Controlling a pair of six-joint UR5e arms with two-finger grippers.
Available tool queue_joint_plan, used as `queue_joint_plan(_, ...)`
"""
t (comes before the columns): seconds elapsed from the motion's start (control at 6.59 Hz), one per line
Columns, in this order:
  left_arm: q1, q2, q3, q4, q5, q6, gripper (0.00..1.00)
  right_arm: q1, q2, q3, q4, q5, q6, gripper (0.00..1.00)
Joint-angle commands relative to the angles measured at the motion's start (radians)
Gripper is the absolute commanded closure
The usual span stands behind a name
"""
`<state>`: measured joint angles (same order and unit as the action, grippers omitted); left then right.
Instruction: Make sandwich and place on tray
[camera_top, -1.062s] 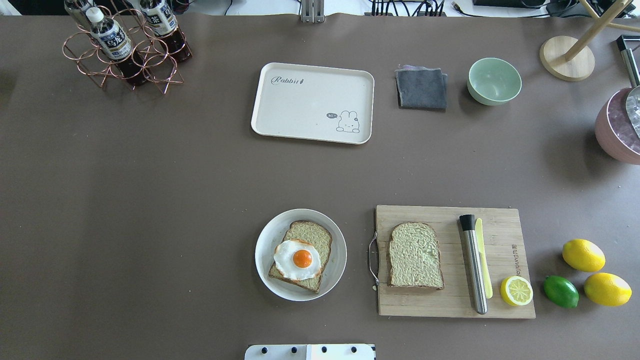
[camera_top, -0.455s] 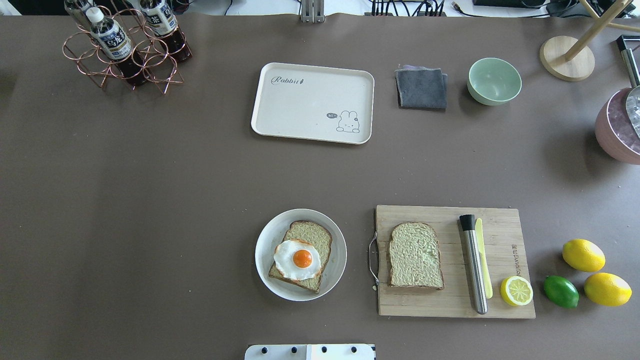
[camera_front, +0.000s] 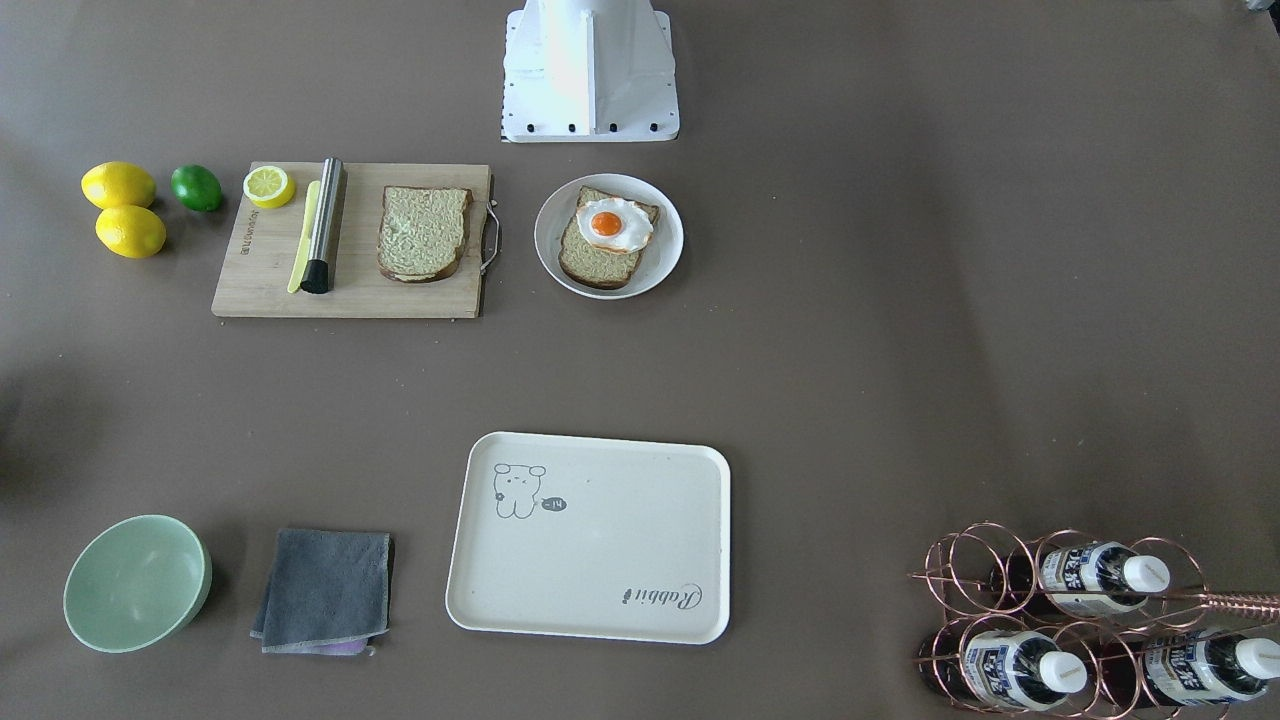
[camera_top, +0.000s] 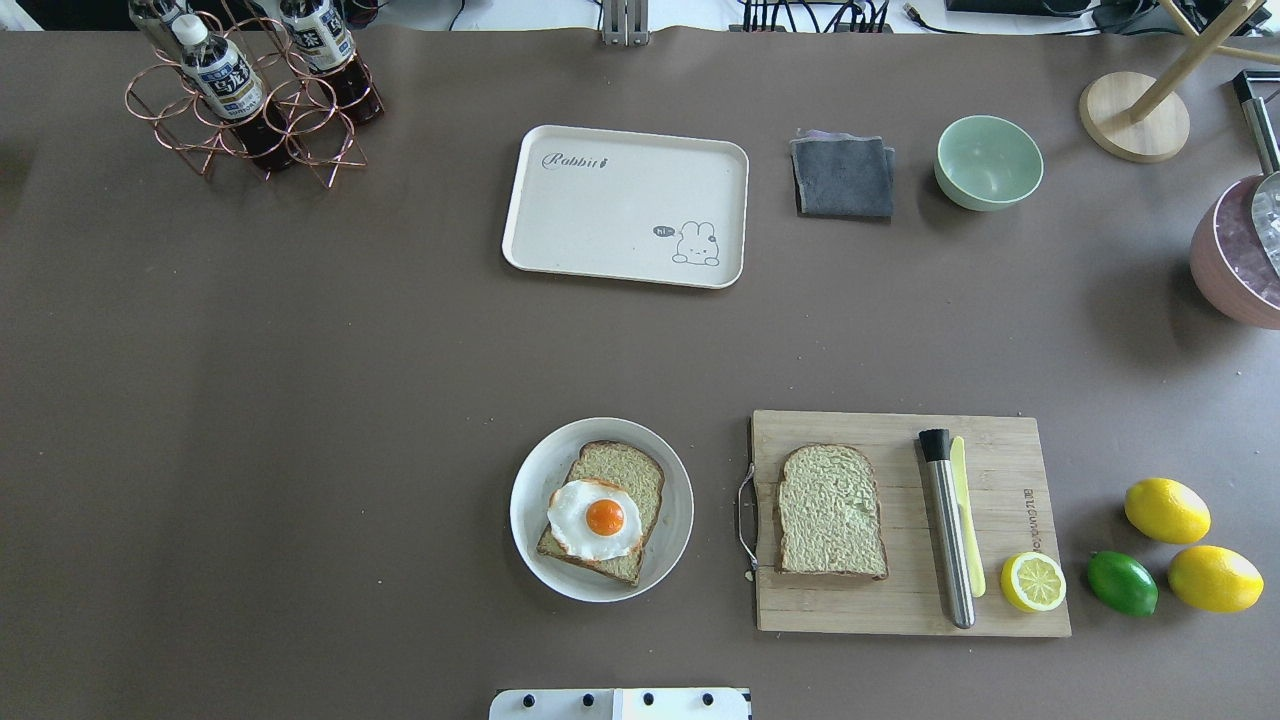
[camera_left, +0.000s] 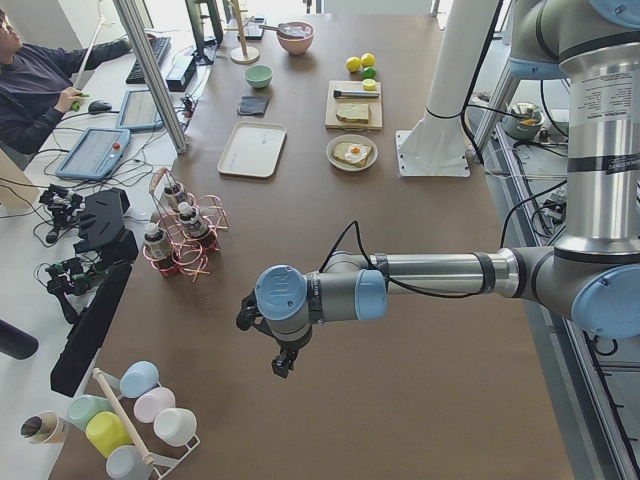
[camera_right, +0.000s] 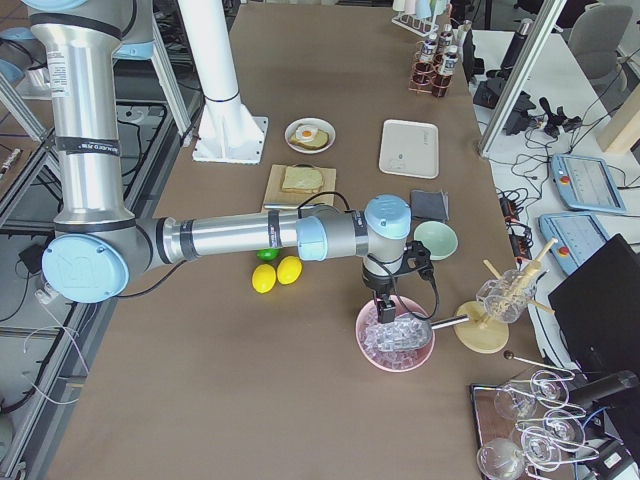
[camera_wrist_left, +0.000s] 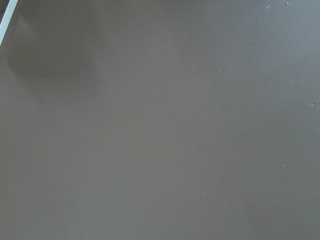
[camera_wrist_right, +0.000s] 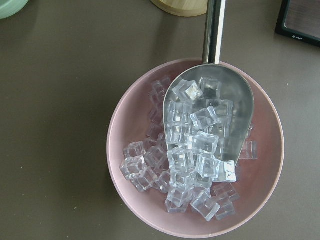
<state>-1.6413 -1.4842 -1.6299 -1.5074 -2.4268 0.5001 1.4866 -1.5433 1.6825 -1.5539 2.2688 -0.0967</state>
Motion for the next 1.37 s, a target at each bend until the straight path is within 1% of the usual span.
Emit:
queue_joint_plan(0.0,0.0,0.001,-0.004,0.003,0.0,0.0,0.03,-0.005,0.0,0.0,0.0,0.0,0.002,0.0)
queue_joint_plan(0.46,0.0,-0.013,-0.005,-0.002,0.0,0.0,0.03,-0.006,0.026,0.005,-0.005,0.003,0.005,0.0)
queue_joint_plan(0.76,0.002,-0.019,-0.002,0.006,0.002,-0.047,0.03,-0.009,0.031,0.006,-0.003,0.038,0.005,0.0)
queue_joint_plan(1.06,0.002,-0.016,0.001,0.004,0.003,-0.057,0.03,-0.017,0.031,0.003,-0.014,0.046,0.023,0.0)
queue_joint_plan(1.21,0.0,-0.008,-0.001,0.004,0.003,-0.057,0.03,-0.017,0.029,0.005,-0.006,0.046,0.158,0.0)
